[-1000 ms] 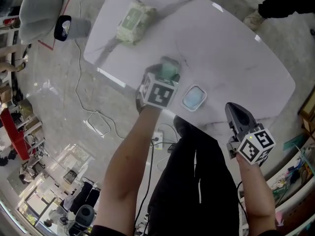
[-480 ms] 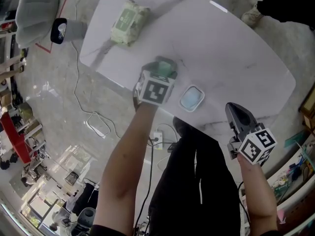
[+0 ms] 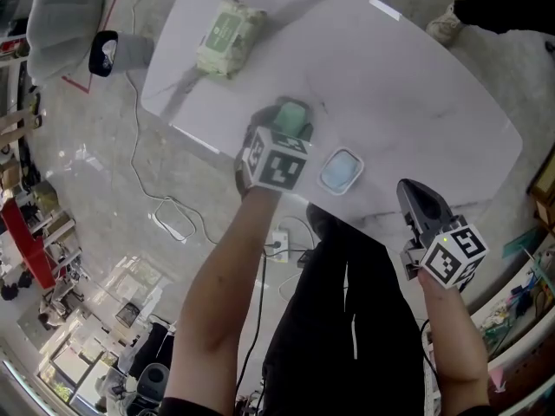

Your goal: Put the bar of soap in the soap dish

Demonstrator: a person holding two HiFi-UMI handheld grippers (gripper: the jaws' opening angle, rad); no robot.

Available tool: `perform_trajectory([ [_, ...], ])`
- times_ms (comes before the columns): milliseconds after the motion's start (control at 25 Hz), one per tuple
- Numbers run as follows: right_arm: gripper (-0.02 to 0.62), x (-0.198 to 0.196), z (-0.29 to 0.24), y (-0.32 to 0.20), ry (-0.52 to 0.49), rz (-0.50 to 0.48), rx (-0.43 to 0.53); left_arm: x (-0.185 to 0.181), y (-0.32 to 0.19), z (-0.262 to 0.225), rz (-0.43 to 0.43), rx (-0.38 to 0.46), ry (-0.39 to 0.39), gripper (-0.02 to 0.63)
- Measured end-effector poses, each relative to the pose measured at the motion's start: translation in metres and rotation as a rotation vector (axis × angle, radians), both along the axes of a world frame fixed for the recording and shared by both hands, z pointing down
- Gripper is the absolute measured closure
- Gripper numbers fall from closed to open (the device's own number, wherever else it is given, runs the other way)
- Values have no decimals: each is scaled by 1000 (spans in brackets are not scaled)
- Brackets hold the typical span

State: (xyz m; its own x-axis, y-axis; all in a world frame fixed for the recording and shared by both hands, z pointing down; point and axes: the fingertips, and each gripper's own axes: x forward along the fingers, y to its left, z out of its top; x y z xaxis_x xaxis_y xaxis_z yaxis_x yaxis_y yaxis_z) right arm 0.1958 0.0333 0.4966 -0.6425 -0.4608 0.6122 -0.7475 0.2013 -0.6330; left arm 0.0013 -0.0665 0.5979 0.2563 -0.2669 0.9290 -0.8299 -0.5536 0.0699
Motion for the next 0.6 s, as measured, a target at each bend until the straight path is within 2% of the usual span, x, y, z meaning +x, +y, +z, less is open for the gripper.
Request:
perform_trajectory([
  [240,582,-2,-5,3,8,-2,17,-7,0,-20,-72,105,24,324],
  [280,582,-2,-7,3,13,-4,21,-9,1,-26,-84,128,23,351],
  [320,582,-2,-9,3,18,-4,28,-12,1,-32,-99,154,23,407],
  [400,582,-3,-14,3,34,-2,47,-17,1,-48,-125,205,36,575],
  [440,581,-4,-17,4,44,1,57,-18,4,-56,-134,225,51,597],
  [600,581,-16,-44,7,94,-5,133,-14,22,-109,-176,312,158,597],
])
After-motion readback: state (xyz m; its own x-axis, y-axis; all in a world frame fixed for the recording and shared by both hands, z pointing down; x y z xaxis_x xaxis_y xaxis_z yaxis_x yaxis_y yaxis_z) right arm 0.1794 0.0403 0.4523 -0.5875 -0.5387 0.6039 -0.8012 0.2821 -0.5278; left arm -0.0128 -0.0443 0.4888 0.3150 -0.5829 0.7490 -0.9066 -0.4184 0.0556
